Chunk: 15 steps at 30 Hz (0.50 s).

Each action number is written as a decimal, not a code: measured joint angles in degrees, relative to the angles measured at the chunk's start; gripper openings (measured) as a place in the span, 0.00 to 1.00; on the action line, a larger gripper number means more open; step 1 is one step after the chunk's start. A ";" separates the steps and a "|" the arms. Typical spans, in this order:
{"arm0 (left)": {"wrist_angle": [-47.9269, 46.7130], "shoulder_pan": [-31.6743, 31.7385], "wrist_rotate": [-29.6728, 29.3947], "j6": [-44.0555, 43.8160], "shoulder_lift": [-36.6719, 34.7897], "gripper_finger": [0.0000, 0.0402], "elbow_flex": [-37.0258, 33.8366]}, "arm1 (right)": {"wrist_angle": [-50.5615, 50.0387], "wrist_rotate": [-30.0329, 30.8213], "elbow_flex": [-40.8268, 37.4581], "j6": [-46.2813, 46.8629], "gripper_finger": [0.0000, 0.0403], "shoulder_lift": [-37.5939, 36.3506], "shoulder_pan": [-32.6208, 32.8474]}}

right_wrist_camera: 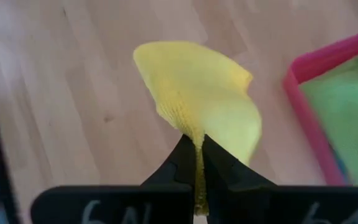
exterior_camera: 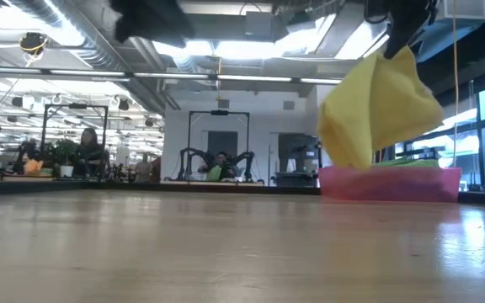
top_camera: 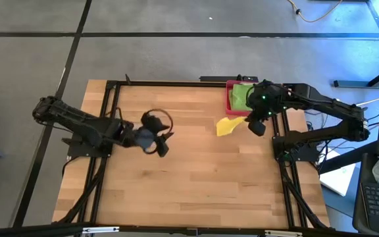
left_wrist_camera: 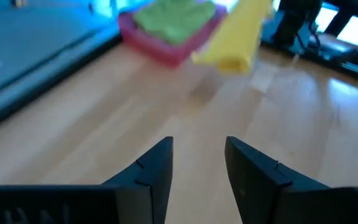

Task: Fold microfiber towels
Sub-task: Put the yellow towel into the red bin

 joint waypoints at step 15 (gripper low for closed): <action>24.50 27.05 32.06 19.15 0.02 0.34 0.00 | -2.39 -0.14 -2.62 -0.26 0.03 4.06 -12.59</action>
